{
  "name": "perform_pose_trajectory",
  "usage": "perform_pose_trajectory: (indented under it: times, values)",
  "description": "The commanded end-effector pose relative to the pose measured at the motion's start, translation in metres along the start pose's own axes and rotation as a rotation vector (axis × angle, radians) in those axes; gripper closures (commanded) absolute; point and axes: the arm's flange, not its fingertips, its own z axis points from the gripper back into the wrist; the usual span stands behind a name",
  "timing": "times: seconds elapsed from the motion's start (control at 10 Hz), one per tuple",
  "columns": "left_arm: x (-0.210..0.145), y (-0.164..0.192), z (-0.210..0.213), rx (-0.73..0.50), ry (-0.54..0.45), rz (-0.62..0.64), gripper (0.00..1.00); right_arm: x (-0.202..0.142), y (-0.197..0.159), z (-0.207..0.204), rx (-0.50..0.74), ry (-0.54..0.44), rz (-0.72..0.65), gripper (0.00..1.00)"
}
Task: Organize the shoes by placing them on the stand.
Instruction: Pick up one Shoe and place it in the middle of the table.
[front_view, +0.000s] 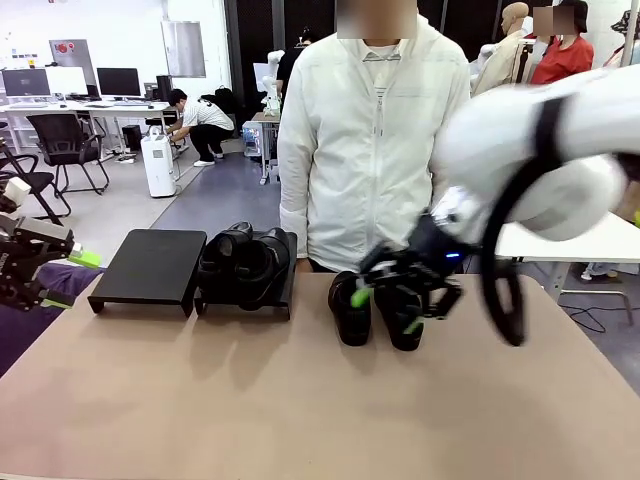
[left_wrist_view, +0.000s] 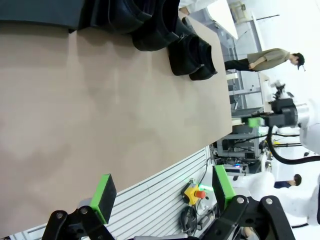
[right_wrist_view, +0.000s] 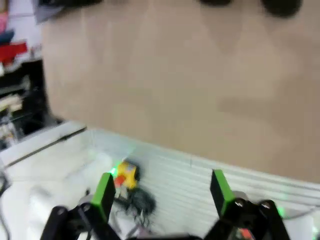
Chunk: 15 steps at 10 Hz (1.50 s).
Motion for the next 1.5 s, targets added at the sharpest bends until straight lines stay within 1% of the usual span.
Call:
perform_pose_trajectory:
  times: [0.0, 0.1, 0.2, 0.4, 0.5, 0.6, 0.7, 0.8, 0.9, 1.0, 1.1, 1.2, 1.4]
  values:
    - [-0.001, 0.002, 0.003, -0.002, 0.007, -0.017, 0.00, 0.040, -0.008, -0.017, -0.169, -0.094, -0.088, 0.00]
    - [-0.001, 0.002, 0.003, -0.002, 0.007, -0.017, 0.00, 0.036, -0.010, -0.015, -0.160, -0.139, -0.076, 0.00]
    - [-0.001, 0.002, 0.003, -0.002, 0.007, -0.017, 0.00, 0.018, 0.009, -0.023, -0.074, -0.053, -0.013, 0.00]
    - [-0.001, 0.002, 0.003, -0.002, 0.007, -0.017, 0.00, 0.018, 0.009, -0.023, -0.074, -0.053, -0.013, 0.00]
    - [-0.001, 0.002, 0.003, -0.002, 0.007, -0.017, 0.00, 0.031, 0.001, -0.030, -0.113, -0.083, -0.025, 0.00]
    - [-0.001, 0.002, 0.003, -0.002, 0.007, -0.017, 0.00, 0.068, 0.011, -0.046, -0.172, -0.035, -0.029, 0.00]
    - [-0.001, 0.002, 0.003, -0.002, 0.007, -0.017, 0.00, 0.102, 0.021, -0.054, -0.209, -0.014, -0.012, 0.00]
    - [-0.001, 0.002, 0.003, -0.002, 0.007, -0.017, 0.00, 0.130, 0.027, -0.058, -0.257, -0.025, -0.034, 0.00]
    - [-0.001, 0.002, 0.003, -0.002, 0.007, -0.017, 0.00, 0.150, 0.030, -0.062, -0.299, -0.013, -0.071, 0.00]
    - [-0.001, 0.002, 0.003, -0.002, 0.007, -0.017, 0.00, 0.169, 0.029, -0.069, -0.324, 0.038, -0.112, 0.00]
    - [-0.001, 0.002, 0.003, -0.002, 0.007, -0.017, 0.00, 0.185, 0.028, -0.075, -0.337, 0.010, -0.152, 0.00]
    - [-0.001, 0.002, 0.003, -0.002, 0.007, -0.017, 0.00, 0.197, 0.026, -0.080, -0.333, -0.009, -0.152, 0.00]
    - [-0.001, 0.002, 0.003, -0.002, 0.007, -0.017, 0.00, 0.214, 0.023, -0.089, -0.362, -0.006, -0.175, 0.00]
